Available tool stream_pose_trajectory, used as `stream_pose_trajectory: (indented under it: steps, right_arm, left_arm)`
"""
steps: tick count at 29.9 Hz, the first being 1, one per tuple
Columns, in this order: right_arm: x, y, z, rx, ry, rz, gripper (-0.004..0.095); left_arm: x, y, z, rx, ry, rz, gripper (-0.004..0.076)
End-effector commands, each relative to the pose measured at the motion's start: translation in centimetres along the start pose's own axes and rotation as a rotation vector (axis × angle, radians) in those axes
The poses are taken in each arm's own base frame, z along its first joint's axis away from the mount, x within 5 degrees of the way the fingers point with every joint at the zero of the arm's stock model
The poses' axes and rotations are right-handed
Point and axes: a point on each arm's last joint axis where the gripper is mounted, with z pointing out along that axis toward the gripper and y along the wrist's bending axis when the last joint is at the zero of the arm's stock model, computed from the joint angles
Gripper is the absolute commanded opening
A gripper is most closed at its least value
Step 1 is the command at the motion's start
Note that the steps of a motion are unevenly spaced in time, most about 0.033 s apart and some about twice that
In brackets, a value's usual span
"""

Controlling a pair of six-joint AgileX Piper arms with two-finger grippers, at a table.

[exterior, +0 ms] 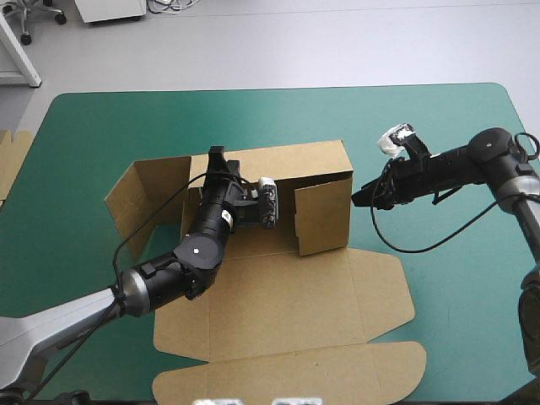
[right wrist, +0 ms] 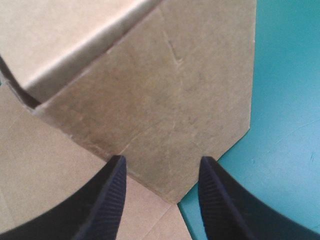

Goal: Fold the box

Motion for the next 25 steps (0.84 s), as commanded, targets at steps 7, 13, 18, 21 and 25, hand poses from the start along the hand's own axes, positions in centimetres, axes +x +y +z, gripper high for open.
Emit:
stream_pose_trajectory:
  steps: [7,13,18,21,25]
  right_arm:
    - [-1.5,2.5,-1.8,-0.055,-0.075,-0.026,0.0441]
    - [-1.4,4.2,-2.1,-0.018,-0.006,-0.105,0.0442]
    - [-1.9,4.6,-1.3,-0.037,-0.027,-0.149,0.0442]
    - [-2.1,4.4,-1.1,-0.031,-0.046,-0.138,0.0442]
    - [-2.4,3.9,-1.1,0.018,-0.080,-0.133,0.0446]
  left_arm:
    - [-0.3,1.8,-0.7,-0.064,-0.026,-0.012,-0.0011]
    - [-0.2,1.8,-0.7,-0.068,-0.019,-0.011,-0.0011]
    - [-0.2,1.8,-0.7,-0.068,-0.020,-0.030,-0.0011]
    - [-0.2,1.8,-0.7,-0.068,-0.020,-0.033,-0.0011]
    - [-0.2,1.8,-0.7,-0.068,-0.020,-0.033,-0.0011]
